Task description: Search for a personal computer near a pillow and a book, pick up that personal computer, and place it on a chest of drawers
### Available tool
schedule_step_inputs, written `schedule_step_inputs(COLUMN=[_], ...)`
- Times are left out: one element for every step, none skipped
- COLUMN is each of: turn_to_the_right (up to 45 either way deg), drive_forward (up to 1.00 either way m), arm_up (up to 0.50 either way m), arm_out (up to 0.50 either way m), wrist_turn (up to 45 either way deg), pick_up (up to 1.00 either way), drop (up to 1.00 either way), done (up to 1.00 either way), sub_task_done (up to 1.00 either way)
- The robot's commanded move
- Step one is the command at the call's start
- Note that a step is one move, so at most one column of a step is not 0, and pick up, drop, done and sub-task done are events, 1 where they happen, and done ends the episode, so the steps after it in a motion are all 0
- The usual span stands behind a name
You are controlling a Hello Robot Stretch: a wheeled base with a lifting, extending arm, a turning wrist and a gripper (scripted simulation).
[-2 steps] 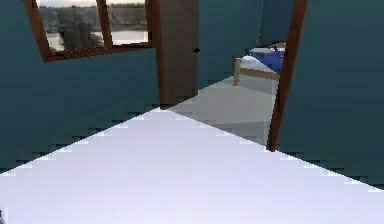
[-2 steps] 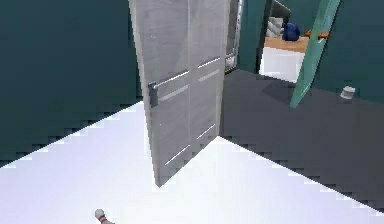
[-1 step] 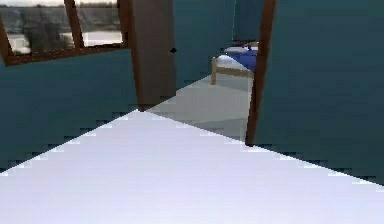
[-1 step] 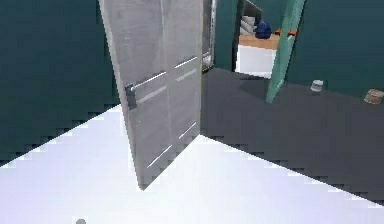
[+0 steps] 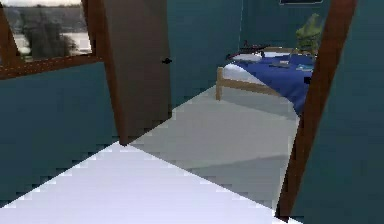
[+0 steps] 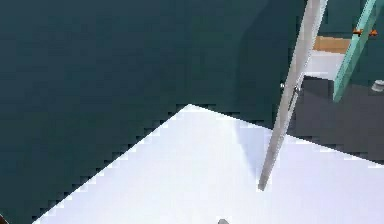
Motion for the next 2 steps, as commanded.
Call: schedule_step_inputs(turn_to_the_right=[0.0, -3.0], drive_forward=[1.0, 0.0], arm_up=[0.0, 0.0], arm_out=[0.0, 0.0], wrist_turn=[0.0, 0.0], pick_up=[0.0, 0.0], drop=[0.0, 0.0], done=[0.0, 0.0], sub_task_done=[0.0, 0.0])
